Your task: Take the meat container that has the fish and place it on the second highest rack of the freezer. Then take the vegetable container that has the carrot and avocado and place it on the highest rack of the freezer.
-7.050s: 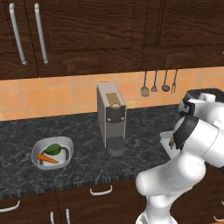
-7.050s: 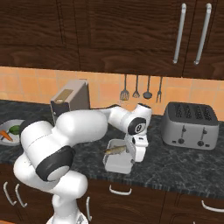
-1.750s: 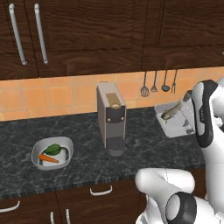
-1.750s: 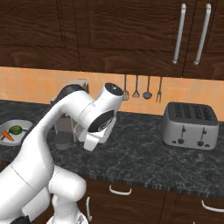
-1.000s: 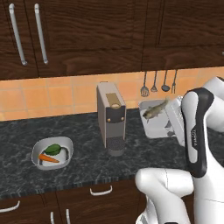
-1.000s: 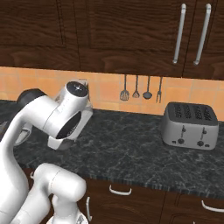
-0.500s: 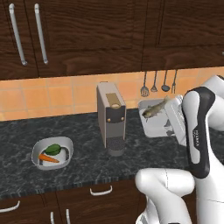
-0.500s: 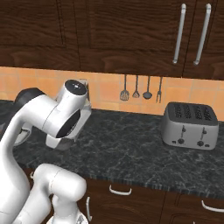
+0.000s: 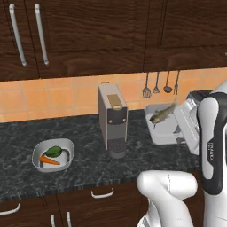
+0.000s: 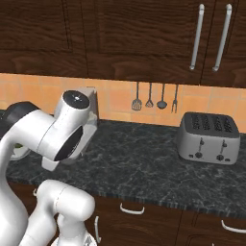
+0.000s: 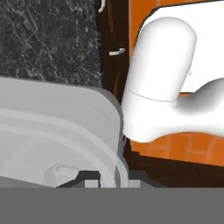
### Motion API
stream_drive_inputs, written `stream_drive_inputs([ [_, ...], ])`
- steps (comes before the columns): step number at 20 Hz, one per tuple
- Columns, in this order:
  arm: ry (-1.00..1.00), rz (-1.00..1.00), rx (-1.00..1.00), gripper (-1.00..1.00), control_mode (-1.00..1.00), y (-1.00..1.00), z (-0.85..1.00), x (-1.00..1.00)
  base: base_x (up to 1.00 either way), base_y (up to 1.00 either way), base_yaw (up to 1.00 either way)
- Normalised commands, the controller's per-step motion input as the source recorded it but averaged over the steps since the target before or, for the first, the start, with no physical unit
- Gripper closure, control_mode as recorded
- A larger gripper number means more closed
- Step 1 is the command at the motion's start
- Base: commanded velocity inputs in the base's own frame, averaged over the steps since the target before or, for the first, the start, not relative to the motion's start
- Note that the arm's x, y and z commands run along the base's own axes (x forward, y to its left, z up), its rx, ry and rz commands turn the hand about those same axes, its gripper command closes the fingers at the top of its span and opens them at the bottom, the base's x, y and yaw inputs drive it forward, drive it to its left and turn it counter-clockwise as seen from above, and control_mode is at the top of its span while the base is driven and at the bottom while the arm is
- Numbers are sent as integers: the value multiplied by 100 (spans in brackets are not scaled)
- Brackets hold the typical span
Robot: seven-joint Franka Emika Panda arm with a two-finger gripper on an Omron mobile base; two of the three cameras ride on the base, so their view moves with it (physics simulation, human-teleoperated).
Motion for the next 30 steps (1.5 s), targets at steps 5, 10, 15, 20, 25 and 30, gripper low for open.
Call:
stream_drive_inputs([
  [5,0,0,0,100,-100,0,16,0,0,0,0],
  [10,0,3,0,100,-100,-13,1,0,0,0,0],
  [15,0,12,0,100,-100,-16,0,-2,0,0,0],
  [20,0,3,0,100,100,4,0,-2,-8,8,0],
  [25,0,0,0,100,100,0,0,0,-94,51,0],
  [30,0,0,0,100,100,0,0,0,-72,34,1],
])
